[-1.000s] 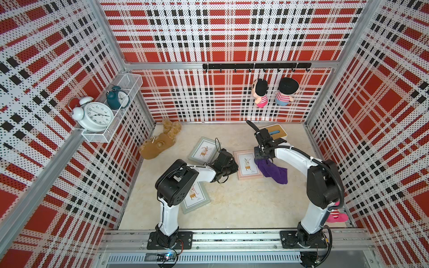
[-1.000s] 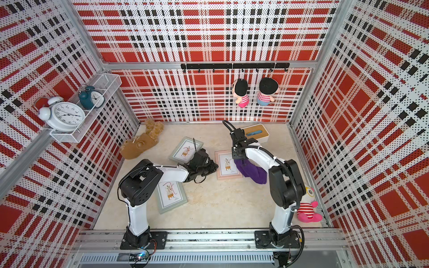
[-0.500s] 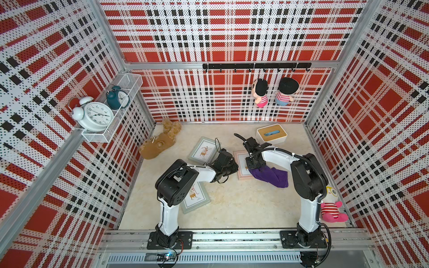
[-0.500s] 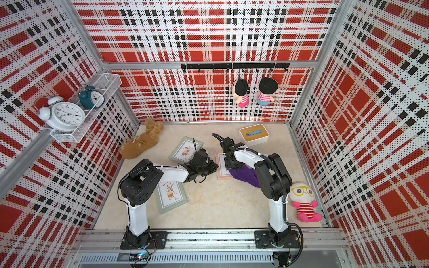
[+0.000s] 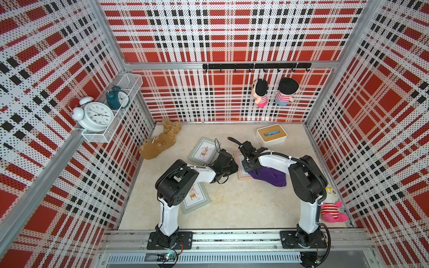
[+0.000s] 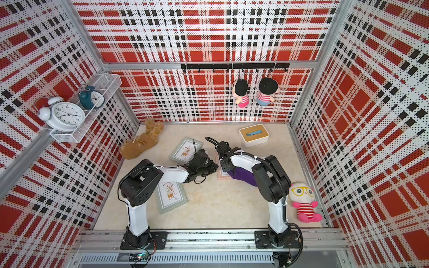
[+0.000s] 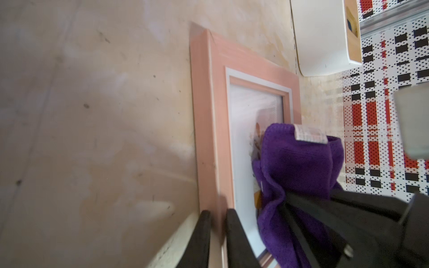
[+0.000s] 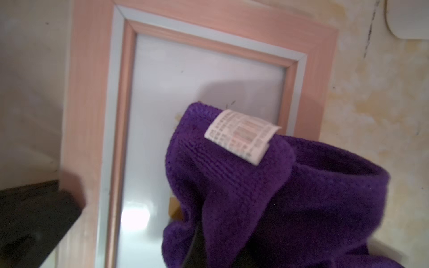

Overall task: Wipe the picture frame with a cloth
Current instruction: Wipe the dirt from the picture frame.

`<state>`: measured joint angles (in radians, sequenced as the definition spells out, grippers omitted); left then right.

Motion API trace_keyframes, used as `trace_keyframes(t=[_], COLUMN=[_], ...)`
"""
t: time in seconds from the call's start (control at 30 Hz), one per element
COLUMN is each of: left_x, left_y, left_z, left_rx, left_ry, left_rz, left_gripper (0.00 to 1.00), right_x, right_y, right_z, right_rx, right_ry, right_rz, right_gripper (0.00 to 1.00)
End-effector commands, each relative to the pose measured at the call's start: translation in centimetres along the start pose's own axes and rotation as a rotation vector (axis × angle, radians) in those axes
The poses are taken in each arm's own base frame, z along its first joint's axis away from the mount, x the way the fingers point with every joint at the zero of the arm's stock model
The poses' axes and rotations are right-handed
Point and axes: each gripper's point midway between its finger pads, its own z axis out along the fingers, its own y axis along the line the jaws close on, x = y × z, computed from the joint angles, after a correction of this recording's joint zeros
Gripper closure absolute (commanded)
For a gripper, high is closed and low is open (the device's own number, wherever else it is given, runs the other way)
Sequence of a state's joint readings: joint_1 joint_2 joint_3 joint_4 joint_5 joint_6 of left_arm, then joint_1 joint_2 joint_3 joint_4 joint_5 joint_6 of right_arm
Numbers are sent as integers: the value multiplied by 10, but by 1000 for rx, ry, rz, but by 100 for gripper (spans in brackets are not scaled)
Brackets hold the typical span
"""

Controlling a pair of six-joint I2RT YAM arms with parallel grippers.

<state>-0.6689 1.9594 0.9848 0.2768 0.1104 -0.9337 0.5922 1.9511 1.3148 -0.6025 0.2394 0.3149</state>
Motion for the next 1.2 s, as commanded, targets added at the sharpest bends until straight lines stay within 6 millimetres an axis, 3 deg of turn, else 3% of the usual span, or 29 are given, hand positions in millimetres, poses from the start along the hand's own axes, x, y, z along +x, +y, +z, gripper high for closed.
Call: trace_keyframes(t=[0.0,0.1,0.17,0.37,0.43,0.47,0.57,0.73,0.8,0.93,1.1,1.17], left_x=[34,33,35,35,36,36,36,37,37,37,38,38], left_y=[63,63,64,64,64,64,64,65,65,64,66,66], left_z=[1,1,1,1,2,1,1,1,1,1,1,0], left_rx=[-205,-205,-206,-208,-208,-207,-209,-208,-207,-206,-209,-210], left_ry=[90,86,89,91,90,92,90,90,89,91,94,95], left_rz=[-17,-21,-20,-24,-22,-22,-23,-24,-22,-19,-25,-23], left_gripper=[83,83,83,83,83,83,83,83,83,83,83,83], right_x=[45,43,40,37,36,33,33,48,45,34,29,27], right_y=[-20,-54,-48,39,58,59,30,-51,-57,-31,32,37], right_z=[17,14,12,4,-3,-7,-8,-1,-5,-6,-7,-9], right_rx=[11,123,101,-143,-228,-243,-179,81,84,-54,-252,-282], right_ry=[161,153,146,139,131,118,103,140,127,104,97,88], right_rz=[26,75,78,-3,-7,3,40,111,108,109,56,65], right_gripper=[100,100,100,100,100,100,100,100,100,100,100,100])
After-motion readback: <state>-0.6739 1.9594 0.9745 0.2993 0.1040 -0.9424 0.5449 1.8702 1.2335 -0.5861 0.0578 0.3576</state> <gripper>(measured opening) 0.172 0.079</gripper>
